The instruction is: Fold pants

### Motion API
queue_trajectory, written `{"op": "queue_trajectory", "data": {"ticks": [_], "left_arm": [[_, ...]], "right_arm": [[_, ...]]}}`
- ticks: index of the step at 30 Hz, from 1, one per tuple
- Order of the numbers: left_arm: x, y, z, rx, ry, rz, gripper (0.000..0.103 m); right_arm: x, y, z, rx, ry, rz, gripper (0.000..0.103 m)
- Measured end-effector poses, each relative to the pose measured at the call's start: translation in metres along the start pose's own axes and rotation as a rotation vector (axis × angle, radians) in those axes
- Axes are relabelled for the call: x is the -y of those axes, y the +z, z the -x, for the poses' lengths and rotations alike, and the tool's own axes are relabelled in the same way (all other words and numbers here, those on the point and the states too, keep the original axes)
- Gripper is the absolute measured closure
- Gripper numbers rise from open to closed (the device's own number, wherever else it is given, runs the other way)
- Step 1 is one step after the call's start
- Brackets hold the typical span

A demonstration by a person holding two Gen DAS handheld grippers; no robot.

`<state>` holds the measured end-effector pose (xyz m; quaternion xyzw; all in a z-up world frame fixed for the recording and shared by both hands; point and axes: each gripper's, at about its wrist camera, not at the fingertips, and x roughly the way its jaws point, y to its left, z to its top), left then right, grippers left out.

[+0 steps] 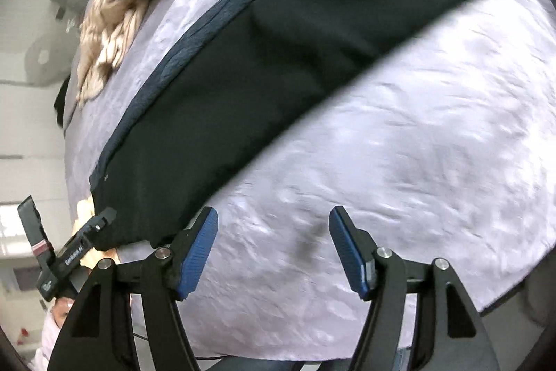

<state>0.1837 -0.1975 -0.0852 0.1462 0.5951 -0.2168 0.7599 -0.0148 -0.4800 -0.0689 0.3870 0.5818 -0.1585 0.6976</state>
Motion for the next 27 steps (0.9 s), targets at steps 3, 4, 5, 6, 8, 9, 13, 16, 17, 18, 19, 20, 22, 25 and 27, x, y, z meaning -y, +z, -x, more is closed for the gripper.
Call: {"op": "queue_trajectory", "data": {"ticks": [3,4,5,6,8,9,13,16,17,18,19,20,22,25,27], "left_arm": [[0.051,0.009,0.01,0.011,-0.022,-0.075,0.0],[0.062,0.012,0.011,0.012,-0.025,-0.083,0.0],[0.074,0.016,0.011,0.01,-0.025,-0.091,0.0],[0.092,0.02,0.01,0.005,-0.024,-0.095,0.0],[0.115,0.026,0.008,-0.005,-0.018,-0.092,0.0],[0.126,0.03,0.006,-0.011,-0.018,-0.089,0.0],[0.187,0.048,-0.008,-0.02,0.008,-0.089,0.0],[0.229,0.062,-0.017,-0.018,0.013,-0.067,0.0],[0.244,0.068,-0.021,-0.021,0.007,-0.057,0.0],[0.256,0.073,-0.024,-0.023,0.004,-0.053,0.0],[0.264,0.076,-0.025,-0.024,0.005,-0.051,0.0],[0.274,0.08,-0.026,-0.021,0.011,-0.054,0.0],[0.286,0.086,-0.028,-0.016,0.023,-0.067,0.0],[0.295,0.094,-0.036,-0.01,0.046,-0.079,0.0],[0.295,0.099,-0.051,-0.037,0.073,-0.073,0.0]], "right_arm": [[0.027,0.006,0.018,0.032,0.004,-0.038,0.033],[0.04,0.012,0.027,0.048,0.016,-0.058,0.033],[0.05,0.018,0.035,0.066,0.023,-0.072,0.033],[0.062,0.024,0.044,0.087,0.028,-0.084,0.033],[0.088,0.044,0.059,0.131,0.041,-0.111,0.033],[0.103,0.055,0.066,0.149,0.046,-0.127,0.033],[0.163,0.111,0.088,0.223,0.067,-0.196,0.033],[0.199,0.152,0.086,0.236,0.096,-0.24,0.041],[0.206,0.16,0.082,0.228,0.101,-0.251,0.044],[0.217,0.173,0.075,0.211,0.113,-0.274,0.049],[0.224,0.181,0.069,0.199,0.126,-0.29,0.058],[0.227,0.187,0.065,0.193,0.132,-0.298,0.067],[0.236,0.2,0.057,0.176,0.152,-0.31,0.092],[0.236,0.204,0.063,0.199,0.199,-0.295,0.093],[0.235,0.205,0.063,0.193,0.194,-0.278,0.093]]}}
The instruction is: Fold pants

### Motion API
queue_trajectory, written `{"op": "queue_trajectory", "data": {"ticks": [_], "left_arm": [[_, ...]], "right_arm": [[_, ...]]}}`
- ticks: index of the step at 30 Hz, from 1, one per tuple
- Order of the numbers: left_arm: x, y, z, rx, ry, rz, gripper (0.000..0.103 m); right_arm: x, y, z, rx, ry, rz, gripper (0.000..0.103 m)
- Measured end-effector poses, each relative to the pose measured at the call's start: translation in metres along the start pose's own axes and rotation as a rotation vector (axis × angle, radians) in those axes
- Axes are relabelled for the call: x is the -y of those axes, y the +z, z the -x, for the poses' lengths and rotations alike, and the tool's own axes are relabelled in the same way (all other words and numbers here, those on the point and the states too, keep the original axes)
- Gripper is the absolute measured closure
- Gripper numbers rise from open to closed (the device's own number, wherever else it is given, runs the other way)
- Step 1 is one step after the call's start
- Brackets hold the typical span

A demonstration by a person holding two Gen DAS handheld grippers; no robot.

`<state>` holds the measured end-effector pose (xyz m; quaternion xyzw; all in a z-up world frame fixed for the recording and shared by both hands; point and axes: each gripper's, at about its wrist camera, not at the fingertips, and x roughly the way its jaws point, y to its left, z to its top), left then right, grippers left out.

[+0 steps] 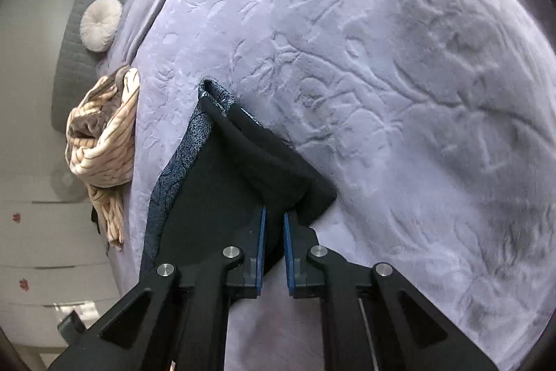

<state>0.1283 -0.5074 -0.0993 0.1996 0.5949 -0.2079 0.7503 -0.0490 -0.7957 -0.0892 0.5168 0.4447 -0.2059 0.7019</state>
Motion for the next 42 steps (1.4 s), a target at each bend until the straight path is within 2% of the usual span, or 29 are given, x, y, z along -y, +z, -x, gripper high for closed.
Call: {"op": "queue_trajectory", "data": {"ticks": [3,6,9,16,21,26,37,42], "left_arm": [[-0.004,0.0,-0.022,-0.075,0.01,0.032,0.0],[-0.01,-0.006,-0.024,-0.085,-0.009,0.064,0.0],[-0.014,-0.012,-0.025,-0.098,-0.015,0.069,0.0],[-0.017,-0.02,-0.025,-0.101,0.009,0.063,0.0],[-0.016,-0.03,-0.024,-0.105,0.019,0.064,0.0],[-0.023,-0.036,-0.025,-0.111,0.019,0.072,0.0],[-0.02,-0.037,-0.025,-0.112,0.021,0.076,0.0],[-0.02,-0.036,-0.027,-0.111,0.019,0.076,0.0]], "right_arm": [[0.01,0.0,-0.003,-0.04,-0.014,-0.014,0.092],[0.011,-0.002,0.005,-0.051,-0.039,0.016,0.084],[0.013,-0.011,0.012,-0.069,-0.067,0.059,0.084],[0.027,-0.033,0.013,-0.111,-0.043,0.044,0.084],[0.038,-0.034,0.009,-0.116,-0.016,-0.005,0.084],[0.039,-0.035,0.007,-0.125,-0.016,0.028,0.084],[0.034,-0.033,0.002,-0.14,-0.011,0.043,0.072],[0.033,-0.033,0.001,-0.142,-0.014,0.042,0.072]]}}
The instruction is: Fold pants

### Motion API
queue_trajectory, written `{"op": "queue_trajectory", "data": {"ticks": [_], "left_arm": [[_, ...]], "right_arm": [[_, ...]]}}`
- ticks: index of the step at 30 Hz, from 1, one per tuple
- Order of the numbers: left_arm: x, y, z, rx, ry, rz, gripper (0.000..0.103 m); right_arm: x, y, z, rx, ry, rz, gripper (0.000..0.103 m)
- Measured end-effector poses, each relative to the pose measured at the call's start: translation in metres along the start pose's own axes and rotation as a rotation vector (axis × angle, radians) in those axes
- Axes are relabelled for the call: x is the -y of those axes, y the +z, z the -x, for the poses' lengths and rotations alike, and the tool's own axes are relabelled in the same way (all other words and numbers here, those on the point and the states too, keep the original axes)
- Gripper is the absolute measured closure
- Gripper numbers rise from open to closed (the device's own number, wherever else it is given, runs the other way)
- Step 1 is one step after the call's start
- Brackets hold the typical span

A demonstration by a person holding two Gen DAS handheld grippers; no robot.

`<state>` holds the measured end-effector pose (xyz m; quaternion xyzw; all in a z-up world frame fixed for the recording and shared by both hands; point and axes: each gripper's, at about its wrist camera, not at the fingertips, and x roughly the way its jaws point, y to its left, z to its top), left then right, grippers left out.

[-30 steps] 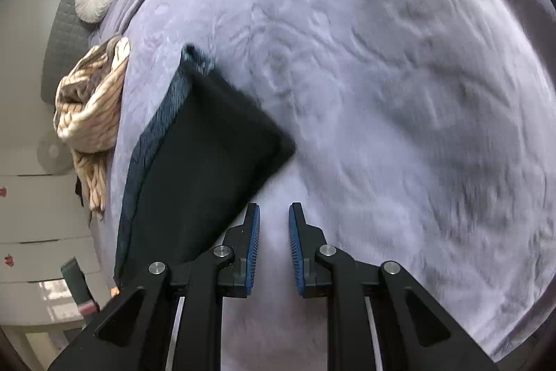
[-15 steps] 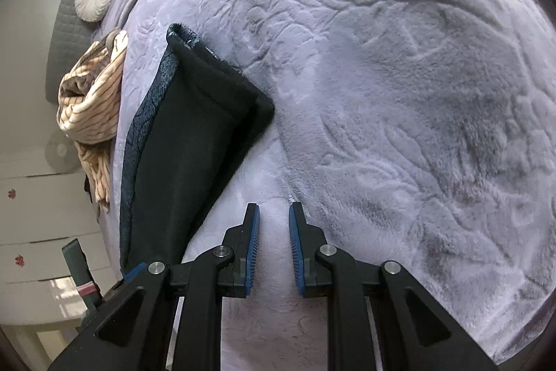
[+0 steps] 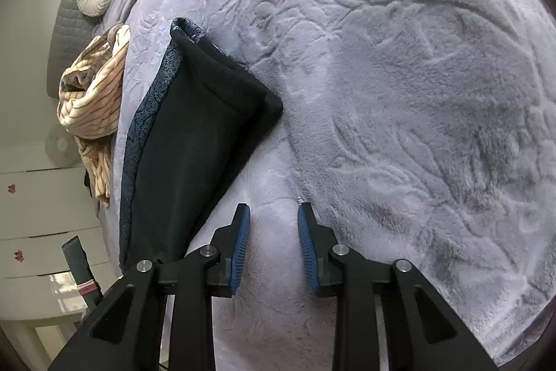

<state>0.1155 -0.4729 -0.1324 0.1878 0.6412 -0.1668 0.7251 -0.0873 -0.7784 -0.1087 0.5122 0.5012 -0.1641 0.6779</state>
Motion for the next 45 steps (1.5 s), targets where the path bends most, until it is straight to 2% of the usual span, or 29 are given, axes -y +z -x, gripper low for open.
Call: {"op": "queue_trajectory", "data": {"ticks": [16,17,21,23,27,30,34,36,41,45], "left_arm": [[0.0,0.003,0.006,0.004,-0.001,-0.017,0.0],[0.0,0.005,0.009,0.01,0.0,-0.02,0.0],[-0.014,0.024,0.032,0.114,-0.001,-0.007,0.0],[-0.021,0.039,0.031,0.128,0.015,0.016,0.0],[-0.028,0.073,0.02,0.151,0.023,0.101,0.0],[-0.03,0.089,0.007,0.155,0.046,0.14,0.0],[-0.033,0.093,-0.009,0.155,0.038,0.162,0.0],[-0.034,0.095,-0.014,0.159,0.029,0.17,0.0],[-0.032,0.096,-0.007,0.157,0.051,0.15,0.0],[-0.03,0.089,0.005,0.145,0.06,0.128,0.0]], "right_arm": [[-0.005,0.0,0.003,0.009,-0.022,0.017,0.071],[-0.01,0.0,0.006,0.021,-0.03,0.034,0.071],[-0.05,0.005,0.024,0.093,-0.02,0.199,0.071],[-0.071,0.015,0.022,0.101,-0.014,0.268,0.071],[-0.111,0.04,-0.002,0.087,-0.032,0.378,0.071],[-0.132,0.059,-0.026,0.085,-0.081,0.435,0.071],[-0.14,0.082,-0.05,0.09,-0.147,0.466,0.071],[-0.132,0.091,-0.056,0.101,-0.182,0.452,0.071],[-0.116,0.104,-0.039,0.12,-0.115,0.357,0.071],[-0.11,0.095,-0.022,0.102,-0.059,0.311,0.06]]}}
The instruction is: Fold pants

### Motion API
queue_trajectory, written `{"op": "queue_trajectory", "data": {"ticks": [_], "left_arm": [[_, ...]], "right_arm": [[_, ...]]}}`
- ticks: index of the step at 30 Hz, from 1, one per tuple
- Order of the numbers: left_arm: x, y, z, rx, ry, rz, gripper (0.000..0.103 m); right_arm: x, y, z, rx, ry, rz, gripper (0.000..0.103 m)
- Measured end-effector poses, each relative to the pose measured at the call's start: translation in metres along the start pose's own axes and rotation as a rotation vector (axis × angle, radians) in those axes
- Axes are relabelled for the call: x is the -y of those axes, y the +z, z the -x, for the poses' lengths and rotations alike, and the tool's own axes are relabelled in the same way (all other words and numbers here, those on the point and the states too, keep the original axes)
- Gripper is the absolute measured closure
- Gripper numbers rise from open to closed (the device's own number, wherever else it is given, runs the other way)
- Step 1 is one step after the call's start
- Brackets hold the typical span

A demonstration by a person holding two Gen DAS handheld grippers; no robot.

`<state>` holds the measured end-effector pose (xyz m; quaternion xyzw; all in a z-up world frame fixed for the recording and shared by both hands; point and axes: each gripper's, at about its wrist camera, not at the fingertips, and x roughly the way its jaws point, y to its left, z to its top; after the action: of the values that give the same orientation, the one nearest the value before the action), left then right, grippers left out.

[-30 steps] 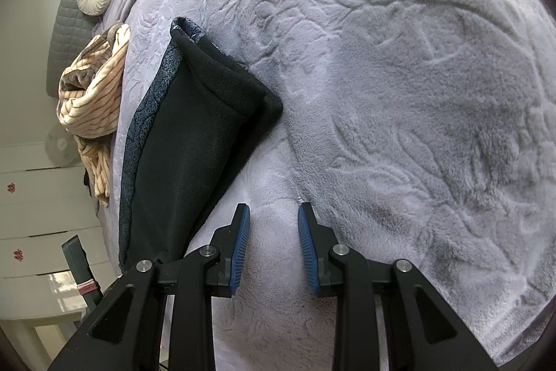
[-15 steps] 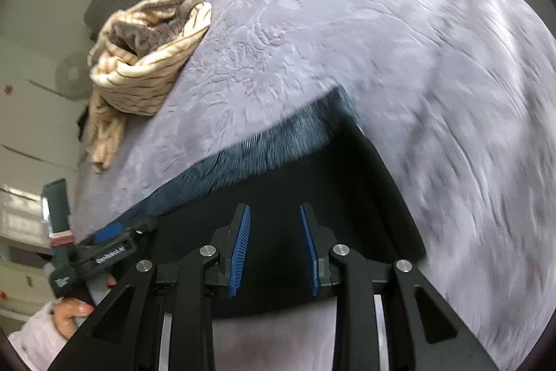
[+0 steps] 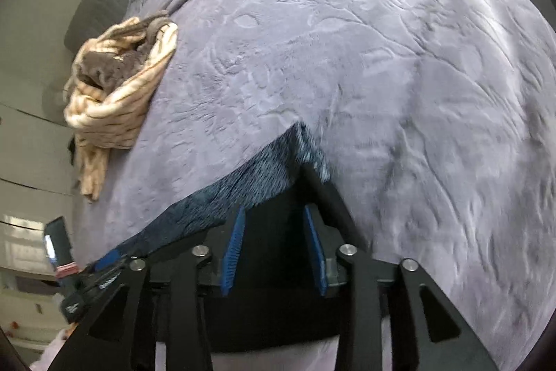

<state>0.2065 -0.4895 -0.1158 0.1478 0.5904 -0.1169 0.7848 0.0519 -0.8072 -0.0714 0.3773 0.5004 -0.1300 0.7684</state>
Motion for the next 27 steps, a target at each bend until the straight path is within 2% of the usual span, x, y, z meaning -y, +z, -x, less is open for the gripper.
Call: {"op": "queue_trajectory", "data": {"ticks": [4,9,14,25,27], "left_arm": [[-0.004,-0.008,0.011,-0.01,-0.013,0.004,0.0],[-0.002,-0.02,0.014,-0.021,-0.021,-0.02,0.0],[0.004,-0.028,0.017,-0.033,-0.044,-0.01,0.0],[0.02,-0.041,0.026,-0.044,-0.06,-0.044,0.0],[0.023,-0.047,0.035,-0.027,-0.093,-0.043,0.0]], "right_arm": [[0.005,-0.026,0.018,-0.007,0.049,-0.048,0.05],[0.017,-0.064,0.03,-0.024,0.093,-0.121,0.047],[0.038,-0.096,0.029,-0.061,0.095,-0.198,0.047],[0.052,-0.103,0.02,-0.044,0.172,-0.279,0.047],[0.05,-0.101,0.018,-0.038,0.193,-0.278,0.047]]}}
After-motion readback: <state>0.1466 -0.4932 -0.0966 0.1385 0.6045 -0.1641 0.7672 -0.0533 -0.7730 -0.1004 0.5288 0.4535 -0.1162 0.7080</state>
